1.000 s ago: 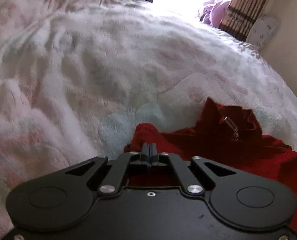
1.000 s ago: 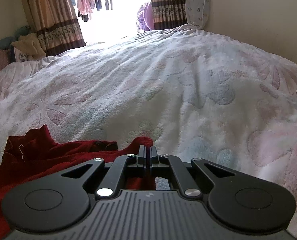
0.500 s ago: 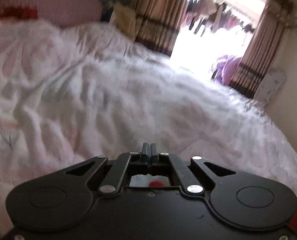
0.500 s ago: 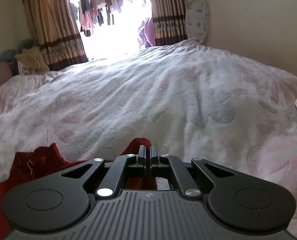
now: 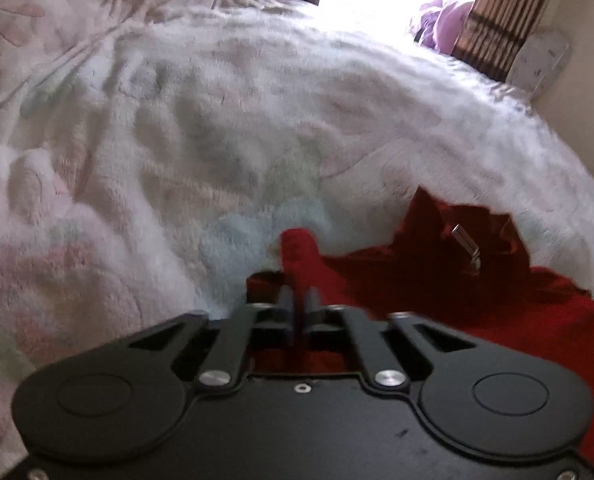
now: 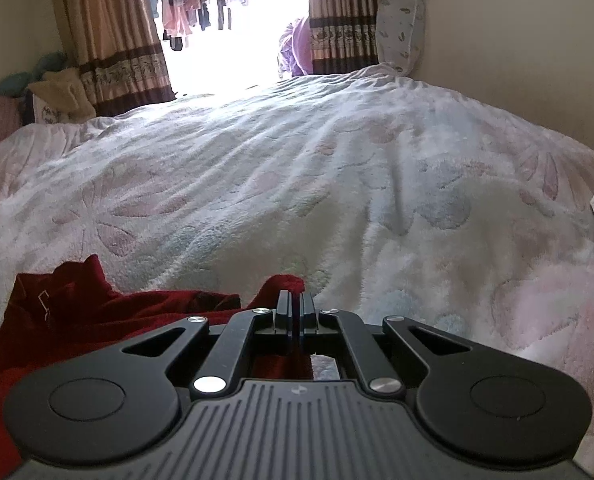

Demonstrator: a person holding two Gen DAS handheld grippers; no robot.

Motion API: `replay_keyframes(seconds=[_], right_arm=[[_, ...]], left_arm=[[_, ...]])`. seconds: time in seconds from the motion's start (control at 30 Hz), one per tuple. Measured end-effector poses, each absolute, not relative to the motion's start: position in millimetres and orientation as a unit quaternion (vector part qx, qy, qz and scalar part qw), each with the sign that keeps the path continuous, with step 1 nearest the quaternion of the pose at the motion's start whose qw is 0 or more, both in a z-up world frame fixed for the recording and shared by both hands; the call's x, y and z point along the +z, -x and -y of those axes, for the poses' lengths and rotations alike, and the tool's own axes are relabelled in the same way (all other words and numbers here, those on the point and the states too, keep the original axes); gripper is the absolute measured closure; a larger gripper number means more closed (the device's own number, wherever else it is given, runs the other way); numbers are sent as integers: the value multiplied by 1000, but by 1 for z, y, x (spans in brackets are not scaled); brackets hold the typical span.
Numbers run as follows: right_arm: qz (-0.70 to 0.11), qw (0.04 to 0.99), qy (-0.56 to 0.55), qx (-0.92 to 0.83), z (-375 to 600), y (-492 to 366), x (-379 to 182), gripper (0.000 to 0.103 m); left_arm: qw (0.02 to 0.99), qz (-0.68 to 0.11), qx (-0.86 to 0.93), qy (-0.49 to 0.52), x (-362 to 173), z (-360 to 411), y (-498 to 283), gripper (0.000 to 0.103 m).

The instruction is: Fold small clothes

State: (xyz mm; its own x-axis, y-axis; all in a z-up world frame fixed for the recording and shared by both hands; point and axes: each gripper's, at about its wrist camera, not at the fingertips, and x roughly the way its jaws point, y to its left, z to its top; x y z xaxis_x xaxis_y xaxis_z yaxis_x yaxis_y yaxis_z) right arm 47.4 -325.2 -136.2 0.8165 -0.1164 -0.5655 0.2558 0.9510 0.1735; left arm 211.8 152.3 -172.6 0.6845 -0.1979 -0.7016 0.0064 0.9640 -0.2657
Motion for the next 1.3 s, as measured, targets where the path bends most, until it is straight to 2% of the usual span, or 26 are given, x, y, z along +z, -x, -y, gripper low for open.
replay_keyframes(seconds=[0.13, 0.37, 0.5, 0.63, 0.77, 0.8, 0.83, 0.87, 0.93, 1.0, 1.1, 1.3], right_arm=[[-285, 947, -111, -97, 320, -47, -135, 101], [-244, 959, -109, -95, 318, -38, -112, 101], [-243, 959, -96, -114, 313, -46, -108, 101], [-281, 948, -88, -123, 312, -69, -129, 101], [-334, 929, -90, -128, 313, -88, -159, 96], [-352, 923, -94, -125, 315, -93, -165, 92], [-366, 917, -99, -123, 317, -94, -167, 80], [-371, 914, -105, -127, 318, -94, -167, 73], [-354, 920, -106, -133, 318, -86, -160, 70], [-347, 923, -95, -137, 315, -81, -151, 70], [-330, 933, -79, -117, 304, -71, -135, 70], [-314, 945, -64, -60, 271, -60, -107, 68]], left_arm=[[919, -373, -67, 104, -156, -150, -205, 101], [942, -302, -36, 145, -111, -169, -183, 101], [943, -293, -10, 155, -104, -186, -177, 101], [938, -306, 1, 166, -125, -193, -187, 100], [916, -365, 10, 165, -181, -185, -217, 98], [911, -380, 12, 163, -193, -182, -222, 96], [908, -389, 15, 155, -203, -179, -224, 94], [910, -390, 18, 137, -207, -175, -223, 92], [919, -382, 19, 97, -203, -169, -217, 86], [922, -379, 28, 70, -191, -168, -214, 74], [931, -356, 36, 66, -164, -171, -203, 66], [945, -322, -19, 61, -111, -152, -174, 60]])
